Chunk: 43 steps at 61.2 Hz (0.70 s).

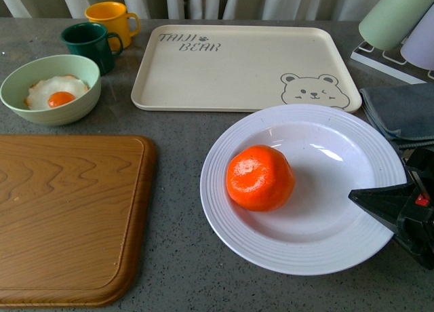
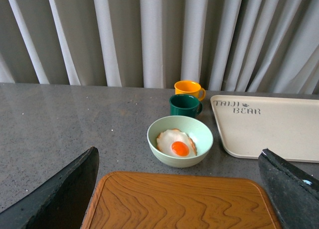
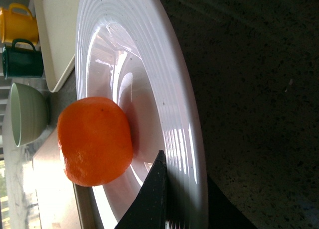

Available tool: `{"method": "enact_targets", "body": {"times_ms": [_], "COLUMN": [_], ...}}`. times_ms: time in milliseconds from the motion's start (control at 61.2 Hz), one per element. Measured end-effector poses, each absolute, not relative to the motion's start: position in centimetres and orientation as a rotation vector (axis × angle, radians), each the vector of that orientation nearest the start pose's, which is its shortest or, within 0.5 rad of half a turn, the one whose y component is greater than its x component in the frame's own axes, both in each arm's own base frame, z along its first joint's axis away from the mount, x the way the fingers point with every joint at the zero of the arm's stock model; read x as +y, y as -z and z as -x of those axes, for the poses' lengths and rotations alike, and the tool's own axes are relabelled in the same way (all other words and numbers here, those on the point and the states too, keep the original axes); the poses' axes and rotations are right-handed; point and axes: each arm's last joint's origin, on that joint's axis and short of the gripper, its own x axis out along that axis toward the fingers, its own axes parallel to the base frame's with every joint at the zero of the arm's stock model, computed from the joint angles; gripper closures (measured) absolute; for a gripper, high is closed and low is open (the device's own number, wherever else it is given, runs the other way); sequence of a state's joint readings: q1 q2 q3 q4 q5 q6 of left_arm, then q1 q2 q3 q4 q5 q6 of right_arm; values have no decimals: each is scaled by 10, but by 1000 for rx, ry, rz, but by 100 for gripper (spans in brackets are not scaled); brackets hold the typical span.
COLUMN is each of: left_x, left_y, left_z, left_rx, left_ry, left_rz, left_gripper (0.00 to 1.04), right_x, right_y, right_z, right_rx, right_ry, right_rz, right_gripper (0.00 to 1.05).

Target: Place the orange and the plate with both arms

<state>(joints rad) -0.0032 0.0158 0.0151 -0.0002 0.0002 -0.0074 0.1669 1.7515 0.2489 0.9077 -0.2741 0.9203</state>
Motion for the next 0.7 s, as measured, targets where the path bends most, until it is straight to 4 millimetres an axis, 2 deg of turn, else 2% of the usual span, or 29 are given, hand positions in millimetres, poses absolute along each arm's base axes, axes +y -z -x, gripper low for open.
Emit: {"method": "enact_targets", "body": {"times_ms": [245, 408, 702], "left_x": [0, 0, 0], "left_y": [-167, -167, -167], "left_z": [-98, -98, -98], "left_rx": [1, 1, 1], "left_ry": [3, 3, 3], "left_rz": [7, 7, 7], "left_gripper": [9, 9, 9], "right_x": [46, 47, 54], "right_y": [-82, -92, -103], "right_z": [-224, -240, -309], "right_rx": [701, 659, 567], "right_ry": [-182, -206, -230], "right_rz": [-967, -978, -1000], "right_gripper": [101, 101, 101]}}
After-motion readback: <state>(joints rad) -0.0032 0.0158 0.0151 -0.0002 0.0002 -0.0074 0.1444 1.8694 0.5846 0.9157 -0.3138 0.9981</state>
